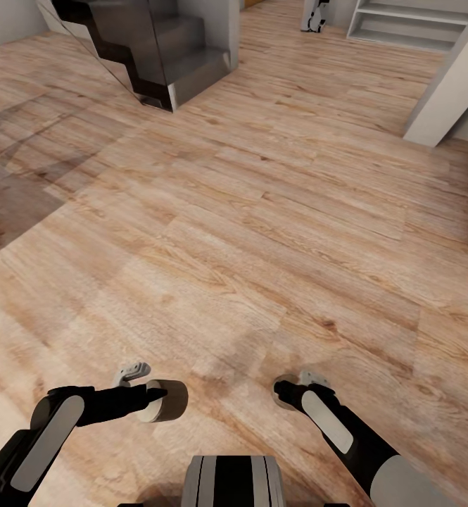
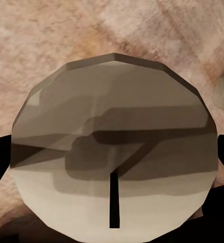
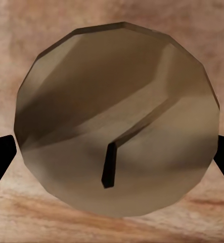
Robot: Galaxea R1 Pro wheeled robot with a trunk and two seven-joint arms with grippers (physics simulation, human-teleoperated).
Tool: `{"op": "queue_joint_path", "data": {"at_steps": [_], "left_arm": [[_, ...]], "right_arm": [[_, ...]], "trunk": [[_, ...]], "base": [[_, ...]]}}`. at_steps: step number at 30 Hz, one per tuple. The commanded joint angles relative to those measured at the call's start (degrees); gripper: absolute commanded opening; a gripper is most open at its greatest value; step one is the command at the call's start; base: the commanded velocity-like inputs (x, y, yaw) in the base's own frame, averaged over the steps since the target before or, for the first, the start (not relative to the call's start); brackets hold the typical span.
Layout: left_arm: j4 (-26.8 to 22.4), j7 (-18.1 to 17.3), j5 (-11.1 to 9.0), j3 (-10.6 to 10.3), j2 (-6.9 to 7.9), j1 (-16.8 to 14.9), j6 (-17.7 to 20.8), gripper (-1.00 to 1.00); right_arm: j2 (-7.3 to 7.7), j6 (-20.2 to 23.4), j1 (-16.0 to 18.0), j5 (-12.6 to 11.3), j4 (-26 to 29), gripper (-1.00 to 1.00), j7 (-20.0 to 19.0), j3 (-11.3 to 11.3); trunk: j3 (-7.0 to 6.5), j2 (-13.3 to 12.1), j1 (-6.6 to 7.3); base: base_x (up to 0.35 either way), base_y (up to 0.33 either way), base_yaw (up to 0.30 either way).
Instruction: Place each of the two pumpkins and all three candles from the living room inside a cabinet in the living room (use any cabinet), then make sure every cabinet is closed, and position the cauldron so it is next to a table in the living room.
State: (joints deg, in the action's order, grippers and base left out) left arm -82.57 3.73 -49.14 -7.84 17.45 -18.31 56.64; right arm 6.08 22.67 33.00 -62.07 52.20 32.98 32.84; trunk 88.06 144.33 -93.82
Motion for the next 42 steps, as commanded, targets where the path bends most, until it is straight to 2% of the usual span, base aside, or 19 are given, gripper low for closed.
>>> {"op": "queue_joint_path", "data": {"at_steps": [1,42], "left_arm": [[-0.05,0.34,-0.38,-0.07,0.04,-0.04,0.13,-1.00],[-0.05,0.58,-0.60,0.01,0.04,-0.06,0.03,-1.00]], "right_arm": [[0.07,0.09,0.05,-0.30,0.09,-1.00,0.15,0.18],[0.16,-0.99,0.05,-0.10,0.32,-1.00,-0.29,0.29]], "trunk": [[0.04,0.02,0.01],[-8.83,-0.52,1.04]], "base": [[0.000,0.000,0.000],[0.000,0.000,0.000]]}}
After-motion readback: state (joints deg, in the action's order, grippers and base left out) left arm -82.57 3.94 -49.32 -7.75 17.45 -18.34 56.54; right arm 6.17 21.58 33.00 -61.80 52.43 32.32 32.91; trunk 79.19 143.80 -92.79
